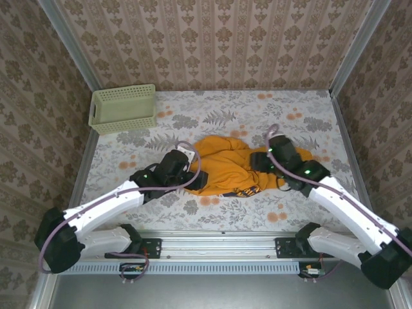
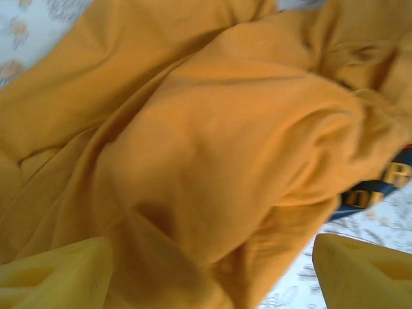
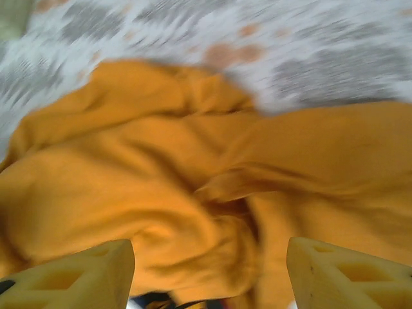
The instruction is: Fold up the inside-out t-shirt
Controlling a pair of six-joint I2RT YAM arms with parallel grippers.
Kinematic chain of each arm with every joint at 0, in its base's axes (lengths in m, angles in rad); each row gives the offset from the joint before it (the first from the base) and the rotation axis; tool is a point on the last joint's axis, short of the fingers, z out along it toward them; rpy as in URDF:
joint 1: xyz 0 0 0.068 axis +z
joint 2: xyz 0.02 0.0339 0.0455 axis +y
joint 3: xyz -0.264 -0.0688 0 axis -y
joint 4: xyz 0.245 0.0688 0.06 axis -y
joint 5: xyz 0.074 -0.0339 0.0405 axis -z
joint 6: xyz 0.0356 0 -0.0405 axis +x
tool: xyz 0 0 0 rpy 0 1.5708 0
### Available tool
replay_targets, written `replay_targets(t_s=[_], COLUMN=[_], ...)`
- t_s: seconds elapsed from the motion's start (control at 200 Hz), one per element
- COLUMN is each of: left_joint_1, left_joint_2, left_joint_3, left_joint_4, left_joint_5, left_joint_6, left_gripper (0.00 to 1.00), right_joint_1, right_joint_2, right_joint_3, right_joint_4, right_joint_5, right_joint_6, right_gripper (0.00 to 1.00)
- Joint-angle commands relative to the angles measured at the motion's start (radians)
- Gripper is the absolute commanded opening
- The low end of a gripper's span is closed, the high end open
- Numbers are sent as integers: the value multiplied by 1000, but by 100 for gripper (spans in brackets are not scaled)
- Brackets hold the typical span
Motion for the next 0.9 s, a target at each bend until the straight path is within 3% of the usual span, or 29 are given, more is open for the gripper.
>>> replay_targets(t_s=[0.0,0.215,0.28,0.355,0.575,0.725,0.84,0.895], left_joint_1=[49,88,97,99,102,102,105,105], left_joint_2=[53,88,80,53,53,-7,-50,-78], left_joint_3=[-36,-86,-109,-162,-204,-259,-284,-299], left_joint_4=[4,107,148,256,373,477,502,507], left_joint_5=[59,134,155,198,246,296,309,300], left_joint_6=[-44,-68,-93,-128,-173,-193,-192,-192], left_gripper=[78,67,58,56,33,21,10,7], right_joint_1=[109,255,273,288,294,256,215,202], right_joint_2=[128,404,459,503,594,598,563,532], right_joint_3=[-34,16,28,38,53,33,14,8], right_joint_4=[121,273,303,323,354,443,480,477], right_joint_5=[-39,-37,-43,-31,90,108,113,109], right_joint_6=[61,11,5,2,0,17,41,43], right_gripper=[67,70,68,69,70,49,13,2])
